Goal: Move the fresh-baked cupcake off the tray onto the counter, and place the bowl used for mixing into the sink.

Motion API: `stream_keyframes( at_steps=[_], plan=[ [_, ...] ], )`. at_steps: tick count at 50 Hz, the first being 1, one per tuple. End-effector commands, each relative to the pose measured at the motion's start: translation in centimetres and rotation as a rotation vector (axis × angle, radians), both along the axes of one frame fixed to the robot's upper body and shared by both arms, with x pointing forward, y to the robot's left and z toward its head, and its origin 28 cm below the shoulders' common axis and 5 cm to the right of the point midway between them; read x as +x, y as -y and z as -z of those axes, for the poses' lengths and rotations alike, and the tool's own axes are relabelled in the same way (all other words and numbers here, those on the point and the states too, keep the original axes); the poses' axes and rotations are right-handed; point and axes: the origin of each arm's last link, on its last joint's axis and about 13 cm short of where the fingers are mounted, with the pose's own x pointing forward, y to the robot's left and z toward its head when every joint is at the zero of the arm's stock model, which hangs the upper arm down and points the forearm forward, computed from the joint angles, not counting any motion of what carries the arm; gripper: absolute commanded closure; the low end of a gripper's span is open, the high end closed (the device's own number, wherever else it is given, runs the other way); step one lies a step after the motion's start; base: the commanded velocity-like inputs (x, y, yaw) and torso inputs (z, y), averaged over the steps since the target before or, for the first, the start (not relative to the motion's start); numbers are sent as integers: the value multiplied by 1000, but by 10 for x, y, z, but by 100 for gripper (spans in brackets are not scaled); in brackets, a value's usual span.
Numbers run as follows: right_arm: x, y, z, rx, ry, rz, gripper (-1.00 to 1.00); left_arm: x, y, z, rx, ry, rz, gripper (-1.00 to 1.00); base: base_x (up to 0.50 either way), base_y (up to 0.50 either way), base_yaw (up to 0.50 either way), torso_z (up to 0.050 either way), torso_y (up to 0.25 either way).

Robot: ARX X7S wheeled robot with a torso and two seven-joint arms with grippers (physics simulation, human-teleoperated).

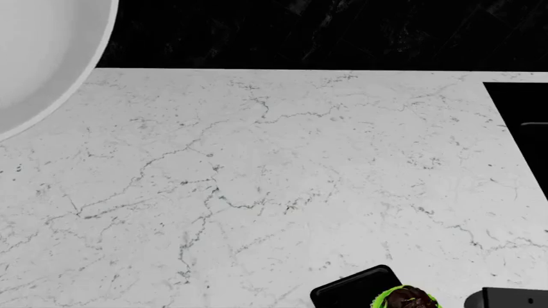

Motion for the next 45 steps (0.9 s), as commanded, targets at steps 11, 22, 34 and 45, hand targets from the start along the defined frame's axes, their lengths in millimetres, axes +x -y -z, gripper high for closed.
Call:
stream_keyframes(
  at_steps=[11,22,34,45],
  plan=[
    [6,-1,10,2,-26,0,-100,-2,-1,0,-23,-11,-22,100,0,0,0,0,0],
    [6,-3,7,-16,-12,-3,100,0,-1,2,-23,-17,-19,100,0,0,0,0,0],
    [-9,1,-66,-131,256,77,100,0,0,2,-19,-18,-15,100,0,0,0,0,1],
    [17,16,-80,-101,308,226,100,-2,0,-1,-16,-9,-16,100,0,0,0,0,0]
  ],
)
